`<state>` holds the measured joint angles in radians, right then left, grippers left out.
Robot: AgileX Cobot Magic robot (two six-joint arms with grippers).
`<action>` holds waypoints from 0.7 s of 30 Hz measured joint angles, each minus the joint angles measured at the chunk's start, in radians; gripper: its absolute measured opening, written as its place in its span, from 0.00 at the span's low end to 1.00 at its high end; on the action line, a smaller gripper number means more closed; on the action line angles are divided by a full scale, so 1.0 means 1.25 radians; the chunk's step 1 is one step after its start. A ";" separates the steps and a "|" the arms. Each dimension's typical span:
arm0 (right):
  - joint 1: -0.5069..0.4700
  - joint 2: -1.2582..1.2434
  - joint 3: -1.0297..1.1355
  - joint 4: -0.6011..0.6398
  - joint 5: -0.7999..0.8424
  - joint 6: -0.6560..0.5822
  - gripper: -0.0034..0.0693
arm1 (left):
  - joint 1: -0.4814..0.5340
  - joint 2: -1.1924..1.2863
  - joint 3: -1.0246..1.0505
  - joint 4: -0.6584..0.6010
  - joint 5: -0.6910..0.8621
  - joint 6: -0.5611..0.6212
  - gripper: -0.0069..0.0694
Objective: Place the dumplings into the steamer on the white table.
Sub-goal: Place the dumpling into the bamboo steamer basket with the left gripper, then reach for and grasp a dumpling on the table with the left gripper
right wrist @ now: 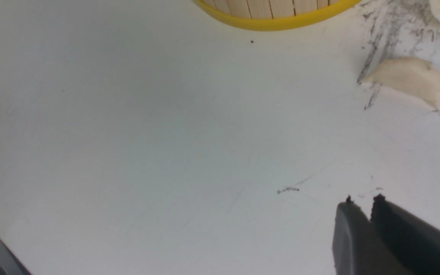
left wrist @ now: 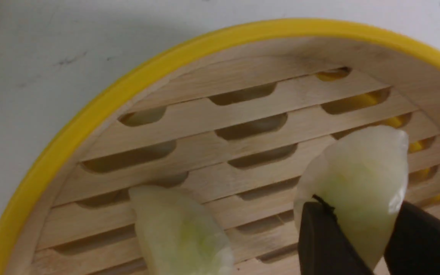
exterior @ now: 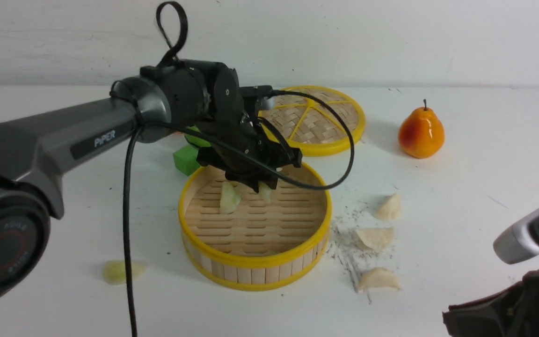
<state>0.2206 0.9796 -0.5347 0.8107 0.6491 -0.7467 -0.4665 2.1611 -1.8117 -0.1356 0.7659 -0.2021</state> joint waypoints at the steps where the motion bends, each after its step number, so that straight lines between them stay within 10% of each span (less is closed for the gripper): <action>1: 0.000 0.000 0.000 0.000 0.000 0.000 0.15 | -0.001 0.003 0.000 0.003 0.000 -0.001 0.37; 12: 0.000 0.000 0.000 0.007 0.001 0.000 0.16 | -0.005 -0.027 0.004 0.066 0.096 -0.006 0.66; 21: 0.000 0.000 0.000 0.009 0.002 0.000 0.17 | 0.040 -0.305 0.039 0.208 0.358 0.129 0.67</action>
<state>0.2206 0.9796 -0.5347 0.8219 0.6512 -0.7467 -0.4164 1.7796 -1.7625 0.1240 1.2138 -0.0409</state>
